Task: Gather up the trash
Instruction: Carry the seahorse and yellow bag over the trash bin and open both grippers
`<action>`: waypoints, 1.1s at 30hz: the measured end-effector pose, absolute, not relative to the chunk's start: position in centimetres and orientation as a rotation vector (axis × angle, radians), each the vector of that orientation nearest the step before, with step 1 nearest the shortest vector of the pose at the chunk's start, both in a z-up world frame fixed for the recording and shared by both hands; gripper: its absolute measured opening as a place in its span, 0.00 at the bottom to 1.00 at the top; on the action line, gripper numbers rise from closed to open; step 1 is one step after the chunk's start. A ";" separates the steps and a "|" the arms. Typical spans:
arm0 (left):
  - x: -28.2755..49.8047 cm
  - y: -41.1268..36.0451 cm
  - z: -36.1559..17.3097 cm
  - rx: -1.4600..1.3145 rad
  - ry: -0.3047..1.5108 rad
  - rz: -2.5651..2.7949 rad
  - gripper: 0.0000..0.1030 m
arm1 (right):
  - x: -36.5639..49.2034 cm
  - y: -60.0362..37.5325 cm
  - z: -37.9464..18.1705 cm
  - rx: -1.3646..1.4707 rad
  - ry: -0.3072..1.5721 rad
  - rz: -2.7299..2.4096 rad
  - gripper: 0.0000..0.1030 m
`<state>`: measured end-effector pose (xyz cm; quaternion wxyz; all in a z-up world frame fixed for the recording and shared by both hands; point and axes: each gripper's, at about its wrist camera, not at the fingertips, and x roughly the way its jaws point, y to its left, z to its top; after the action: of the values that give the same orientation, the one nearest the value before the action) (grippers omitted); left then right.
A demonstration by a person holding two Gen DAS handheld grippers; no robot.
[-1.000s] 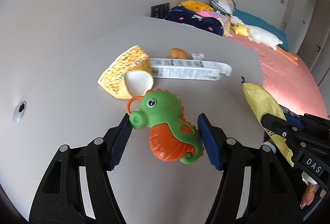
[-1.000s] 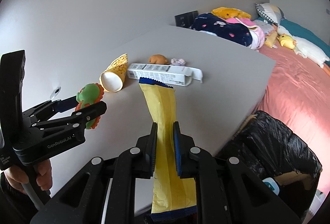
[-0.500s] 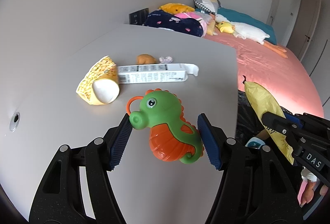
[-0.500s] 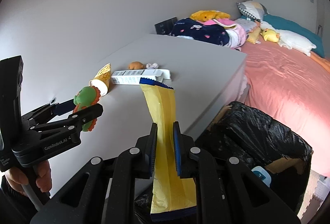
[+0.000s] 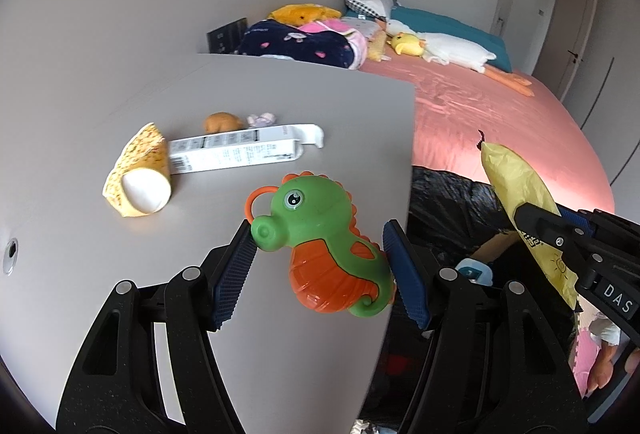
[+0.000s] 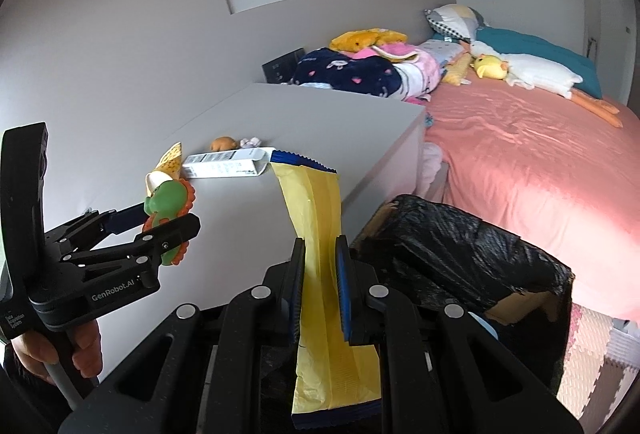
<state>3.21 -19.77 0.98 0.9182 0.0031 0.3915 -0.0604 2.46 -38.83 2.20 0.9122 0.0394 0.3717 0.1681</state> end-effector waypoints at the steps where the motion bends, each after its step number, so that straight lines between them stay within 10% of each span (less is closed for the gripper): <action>1: 3.2 -20.1 1.0 0.010 0.805 -0.132 0.62 | 2.4 -39.2 2.3 0.085 0.763 0.339 0.15; 33: 3.6 -28.9 0.5 0.089 0.838 -0.344 0.62 | -0.5 -48.0 2.3 0.188 0.743 0.121 0.15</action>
<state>3.56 -28.89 0.50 0.8981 0.0428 0.4048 -0.1661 -0.48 -47.98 2.31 0.9257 0.0918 0.3621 0.0592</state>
